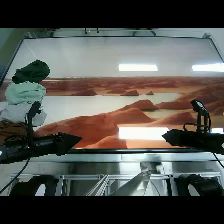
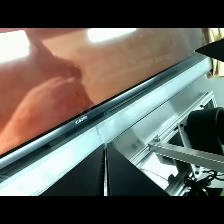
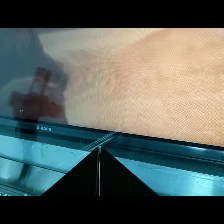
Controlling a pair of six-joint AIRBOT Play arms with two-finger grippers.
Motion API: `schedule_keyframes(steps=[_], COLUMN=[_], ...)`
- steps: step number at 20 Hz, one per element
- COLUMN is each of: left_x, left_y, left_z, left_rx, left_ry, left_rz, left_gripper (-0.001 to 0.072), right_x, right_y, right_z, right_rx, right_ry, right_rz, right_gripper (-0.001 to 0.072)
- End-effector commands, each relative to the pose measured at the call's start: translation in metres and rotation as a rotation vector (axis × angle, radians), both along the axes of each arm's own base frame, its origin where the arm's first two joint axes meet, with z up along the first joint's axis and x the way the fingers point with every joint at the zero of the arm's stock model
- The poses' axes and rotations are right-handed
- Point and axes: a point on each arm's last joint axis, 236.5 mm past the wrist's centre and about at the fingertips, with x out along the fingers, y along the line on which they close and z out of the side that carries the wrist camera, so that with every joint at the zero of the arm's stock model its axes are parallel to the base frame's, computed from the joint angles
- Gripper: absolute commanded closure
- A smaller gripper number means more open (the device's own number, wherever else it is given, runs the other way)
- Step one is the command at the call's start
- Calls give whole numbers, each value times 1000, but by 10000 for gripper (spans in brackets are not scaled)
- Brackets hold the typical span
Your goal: Fold the shirts.
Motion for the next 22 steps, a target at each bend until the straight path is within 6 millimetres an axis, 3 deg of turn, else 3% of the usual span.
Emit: schedule_keyframes(steps=[1, 4, 5, 7, 8, 10, 13, 16, 18, 22], left_x=[-1, 6, 13, 38, 54, 83, 115, 172, 220, 331], left_y=[0, 4, 12, 42, 64, 124, 228, 282, 313, 343], left_z=[0, 3, 9, 36, 57, 89, 115, 130, 119, 42], left_rx=[0, -14, 12, 87, 129, 267, 507, 552, 548, 542], left_ry=[1, 31, 3, -90, -155, -251, -264, -303, -273, -160], left_rz=[-2, 59, 81, 180, 261, 445, 664, 728, 742, 640], left_gripper=[683, 679, 602, 79, -13, -13, -13, -13, -13, -13], right_x=[0, 0, 0, 0, 0, 0, 0, 0, 0, 0], right_y=[0, 0, 0, 0, 0, 0, 0, 0, 0, 0], right_z=[0, 0, 0, 0, 0, 0, 0, 0, 0, 0], right_rx=[0, 0, 0, 0, 0, 0, 0, 0, 0, 0], right_ry=[0, 1, 0, 0, 0, 0, 0, 1, 0, 0], right_rz=[1, 1, 1, 1, 1, 1, 1, 1, 1, 1], right_gripper=[696, 696, 696, 696, 696, 696, 696, 696, 696, 696])
